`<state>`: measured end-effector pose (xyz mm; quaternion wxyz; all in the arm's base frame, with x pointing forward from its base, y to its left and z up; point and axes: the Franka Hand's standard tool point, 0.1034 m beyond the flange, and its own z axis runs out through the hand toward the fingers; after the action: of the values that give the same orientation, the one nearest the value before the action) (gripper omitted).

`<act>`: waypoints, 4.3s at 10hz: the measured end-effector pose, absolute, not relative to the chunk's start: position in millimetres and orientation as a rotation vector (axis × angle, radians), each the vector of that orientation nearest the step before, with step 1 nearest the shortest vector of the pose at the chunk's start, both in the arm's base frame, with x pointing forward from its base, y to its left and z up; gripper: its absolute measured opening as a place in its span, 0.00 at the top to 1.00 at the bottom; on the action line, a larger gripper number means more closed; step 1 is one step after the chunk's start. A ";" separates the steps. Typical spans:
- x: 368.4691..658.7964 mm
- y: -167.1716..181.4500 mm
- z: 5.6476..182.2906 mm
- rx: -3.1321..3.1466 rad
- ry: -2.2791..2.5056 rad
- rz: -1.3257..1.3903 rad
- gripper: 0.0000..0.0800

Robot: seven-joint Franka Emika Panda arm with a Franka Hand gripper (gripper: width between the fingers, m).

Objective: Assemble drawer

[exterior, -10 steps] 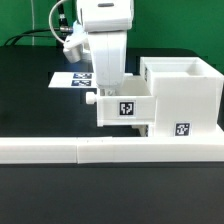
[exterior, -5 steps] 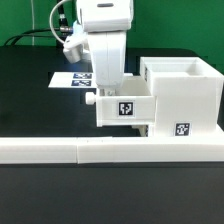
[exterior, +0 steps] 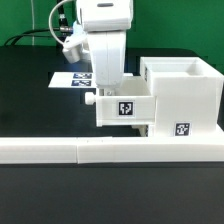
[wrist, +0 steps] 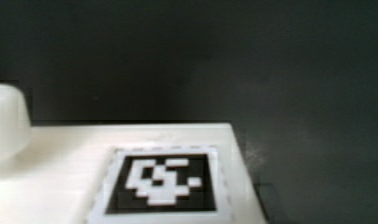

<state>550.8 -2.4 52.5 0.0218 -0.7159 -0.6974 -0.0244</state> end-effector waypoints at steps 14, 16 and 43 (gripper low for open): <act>553.8 6.7 53.1 -2.153 -2.260 -0.038 0.95; 552.4 2.9 52.5 -2.184 -2.222 -0.067 0.94; 555.1 -36.7 66.8 -2.046 -2.114 -0.127 0.19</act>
Offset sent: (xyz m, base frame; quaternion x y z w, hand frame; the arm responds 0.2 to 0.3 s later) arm -0.0035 0.0147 -0.0032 0.0035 -0.0434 -0.0960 0.9944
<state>555.1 -36.7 66.8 0.0984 -0.6914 -0.7145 -0.0429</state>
